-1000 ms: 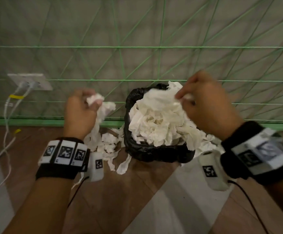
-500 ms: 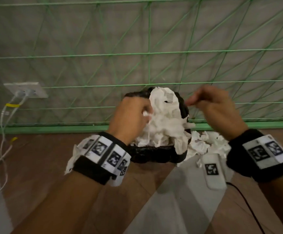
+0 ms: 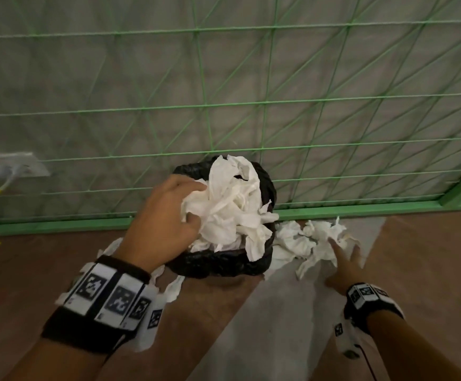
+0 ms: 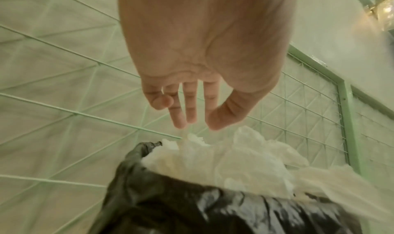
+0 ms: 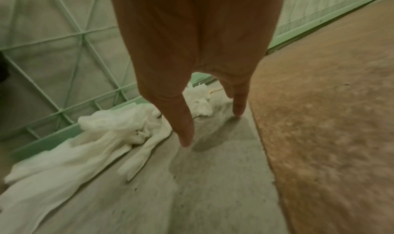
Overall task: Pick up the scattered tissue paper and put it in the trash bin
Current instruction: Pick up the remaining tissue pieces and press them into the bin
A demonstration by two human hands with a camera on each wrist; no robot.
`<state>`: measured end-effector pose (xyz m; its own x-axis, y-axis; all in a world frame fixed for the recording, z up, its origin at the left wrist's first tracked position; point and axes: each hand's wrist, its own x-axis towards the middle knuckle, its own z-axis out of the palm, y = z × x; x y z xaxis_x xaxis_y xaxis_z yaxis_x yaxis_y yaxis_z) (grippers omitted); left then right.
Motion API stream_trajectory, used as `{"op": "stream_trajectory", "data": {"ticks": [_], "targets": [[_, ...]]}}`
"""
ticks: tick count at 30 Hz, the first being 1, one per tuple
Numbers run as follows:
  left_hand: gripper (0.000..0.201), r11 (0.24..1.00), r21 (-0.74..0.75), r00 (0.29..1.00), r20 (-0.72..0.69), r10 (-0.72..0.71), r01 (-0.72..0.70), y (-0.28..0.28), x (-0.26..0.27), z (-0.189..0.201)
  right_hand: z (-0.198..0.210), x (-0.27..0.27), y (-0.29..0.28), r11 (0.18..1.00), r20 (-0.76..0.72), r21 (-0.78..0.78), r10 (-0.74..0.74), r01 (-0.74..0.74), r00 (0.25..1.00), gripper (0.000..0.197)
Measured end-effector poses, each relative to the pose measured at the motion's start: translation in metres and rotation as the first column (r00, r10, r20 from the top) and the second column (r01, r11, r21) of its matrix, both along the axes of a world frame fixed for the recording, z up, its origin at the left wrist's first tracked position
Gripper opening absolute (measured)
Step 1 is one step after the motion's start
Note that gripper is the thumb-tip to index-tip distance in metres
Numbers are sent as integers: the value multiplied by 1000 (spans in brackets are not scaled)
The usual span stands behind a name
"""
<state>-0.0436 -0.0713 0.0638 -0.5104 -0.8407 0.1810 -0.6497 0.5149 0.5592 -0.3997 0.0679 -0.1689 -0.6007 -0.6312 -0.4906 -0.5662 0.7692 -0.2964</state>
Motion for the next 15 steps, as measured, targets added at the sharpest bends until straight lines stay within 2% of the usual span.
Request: {"op": "stream_trajectory", "data": {"ticks": [2, 5, 8, 11, 14, 15], "targets": [[49, 998, -3, 996, -61, 63, -64, 7, 8, 6, -5, 6, -10, 991, -12, -44, 129, -130, 992, 104], [49, 985, 14, 975, -138, 172, -172, 8, 21, 3, -6, 17, -21, 936, -100, 39, 352, -350, 931, 60], [41, 958, 41, 934, -216, 285, -282, 3, 36, -9, -2, 33, -27, 917, -142, 65, 399, -394, 906, 29], [29, 885, 167, 839, -282, 465, -434, -17, 59, -40, 11, 40, -24, 922, -113, 48, 387, -384, 915, 21], [15, 820, 197, 809, -157, 567, -537, -44, 91, -104, 52, 32, -23, 947, -81, -62, 311, -316, 947, 5], [15, 826, 178, 829, -81, 553, -534, -49, 104, -127, 71, 28, -26, 944, -82, -87, 313, -319, 946, 12]]}}
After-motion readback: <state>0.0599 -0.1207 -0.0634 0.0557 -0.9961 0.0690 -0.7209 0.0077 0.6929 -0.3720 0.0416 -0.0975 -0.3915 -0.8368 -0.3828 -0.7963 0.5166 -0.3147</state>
